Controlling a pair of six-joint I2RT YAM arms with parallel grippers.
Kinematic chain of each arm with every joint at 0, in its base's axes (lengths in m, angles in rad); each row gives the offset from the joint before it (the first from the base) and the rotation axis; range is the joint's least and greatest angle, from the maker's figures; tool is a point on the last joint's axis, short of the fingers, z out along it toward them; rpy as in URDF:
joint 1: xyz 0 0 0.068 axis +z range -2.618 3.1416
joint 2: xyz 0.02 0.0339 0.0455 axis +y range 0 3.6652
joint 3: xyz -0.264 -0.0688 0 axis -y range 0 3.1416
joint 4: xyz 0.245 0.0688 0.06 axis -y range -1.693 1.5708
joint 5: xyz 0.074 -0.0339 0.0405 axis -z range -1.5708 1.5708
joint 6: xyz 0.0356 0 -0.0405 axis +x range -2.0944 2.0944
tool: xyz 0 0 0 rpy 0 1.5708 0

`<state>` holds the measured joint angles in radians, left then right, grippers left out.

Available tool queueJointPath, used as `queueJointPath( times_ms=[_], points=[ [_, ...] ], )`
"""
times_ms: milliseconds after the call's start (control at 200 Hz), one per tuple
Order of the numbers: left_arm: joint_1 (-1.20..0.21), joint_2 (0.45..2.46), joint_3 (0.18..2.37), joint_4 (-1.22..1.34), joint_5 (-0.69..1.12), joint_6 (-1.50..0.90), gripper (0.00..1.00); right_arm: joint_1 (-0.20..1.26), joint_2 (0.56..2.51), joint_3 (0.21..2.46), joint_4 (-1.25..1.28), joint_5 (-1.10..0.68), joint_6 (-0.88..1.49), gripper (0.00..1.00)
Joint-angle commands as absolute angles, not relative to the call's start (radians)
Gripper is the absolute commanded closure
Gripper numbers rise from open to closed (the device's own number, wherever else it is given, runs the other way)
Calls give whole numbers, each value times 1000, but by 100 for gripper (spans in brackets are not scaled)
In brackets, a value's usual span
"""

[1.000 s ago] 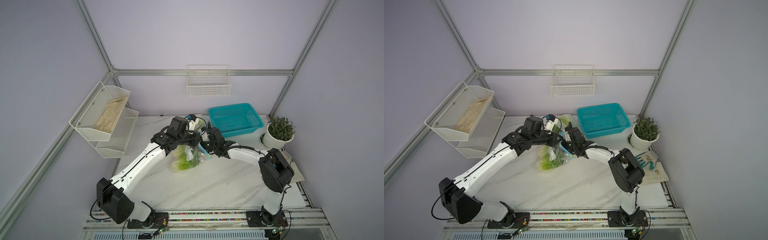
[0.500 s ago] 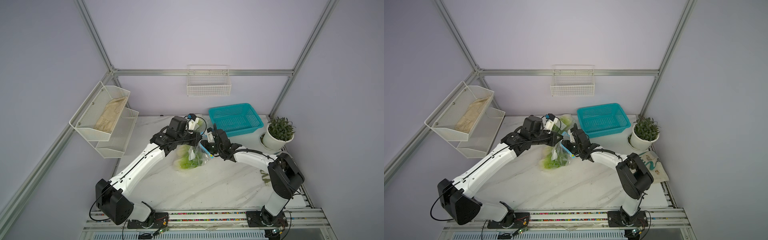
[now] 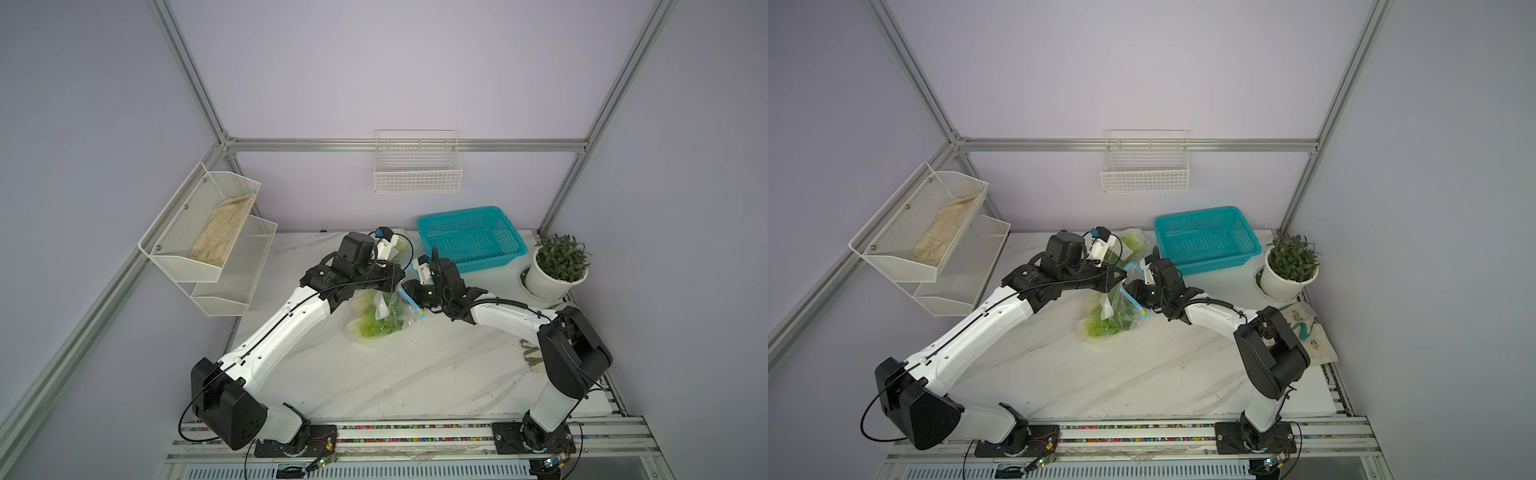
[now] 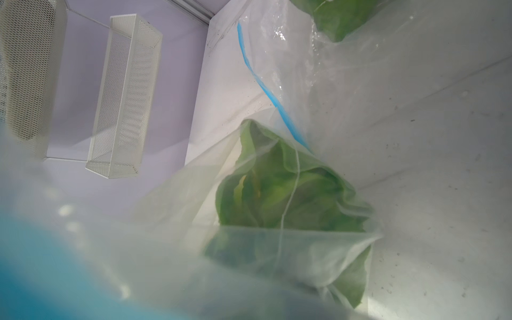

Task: Open the zip-top bag and take out the chinese cabbages
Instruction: Pick up the Chinese cabbage from the zipper food storage bag.

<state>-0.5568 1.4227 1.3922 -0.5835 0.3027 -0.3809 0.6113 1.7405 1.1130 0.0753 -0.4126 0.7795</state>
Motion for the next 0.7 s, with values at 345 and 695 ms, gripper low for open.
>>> queueJointPath(
  times_ms=[345,695],
  points=[
    [-553,1384,1377,-496,327,-367,100,649,1818,1216,50,-525,738,68],
    [-553,1381,1374,-490,354,-369,100,656,2006,1326,55,-551,755,47]
  ],
)
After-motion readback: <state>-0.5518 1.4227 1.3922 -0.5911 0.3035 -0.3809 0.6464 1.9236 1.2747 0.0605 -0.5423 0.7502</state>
